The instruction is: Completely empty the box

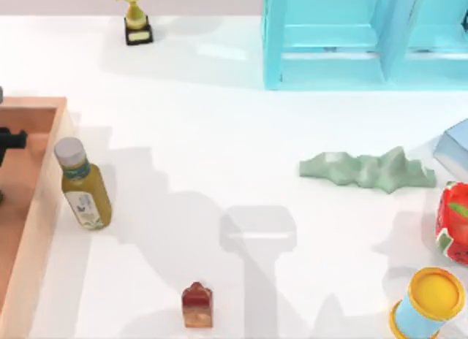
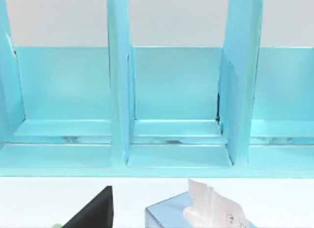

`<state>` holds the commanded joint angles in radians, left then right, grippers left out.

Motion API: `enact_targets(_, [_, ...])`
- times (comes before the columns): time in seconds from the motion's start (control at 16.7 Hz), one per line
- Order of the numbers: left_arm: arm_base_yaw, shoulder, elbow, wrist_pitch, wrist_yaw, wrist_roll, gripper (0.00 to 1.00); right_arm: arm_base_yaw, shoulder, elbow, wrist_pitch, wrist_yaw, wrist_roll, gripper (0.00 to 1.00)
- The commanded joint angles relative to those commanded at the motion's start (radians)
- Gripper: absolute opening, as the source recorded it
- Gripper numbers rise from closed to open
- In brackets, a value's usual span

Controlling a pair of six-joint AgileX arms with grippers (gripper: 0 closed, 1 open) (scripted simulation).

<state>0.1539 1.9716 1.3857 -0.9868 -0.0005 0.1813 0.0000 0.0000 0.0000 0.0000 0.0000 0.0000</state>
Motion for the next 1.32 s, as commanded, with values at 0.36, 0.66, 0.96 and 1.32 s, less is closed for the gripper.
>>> enact_targets(0.36, [0.003, -0.011, 0.037, 0.023, -0.021, -0.007, 0.00, 0.000, 0.000, 0.000, 0.000, 0.000, 0.000, 1.00])
enact_targets(0.66, [-0.013, -0.031, 0.279, -0.070, -0.076, -0.023, 0.00, 0.000, 0.000, 0.000, 0.000, 0.000, 0.000, 1.00])
enact_targets(0.96, [0.002, -0.035, 0.445, -0.366, -0.056, -0.011, 0.00, 0.000, 0.000, 0.000, 0.000, 0.000, 0.000, 1.00])
enact_targets(1.32, [-0.004, -0.050, 0.455, -0.503, 0.000, -0.004, 0.00, 0.000, 0.000, 0.000, 0.000, 0.000, 0.000, 1.00])
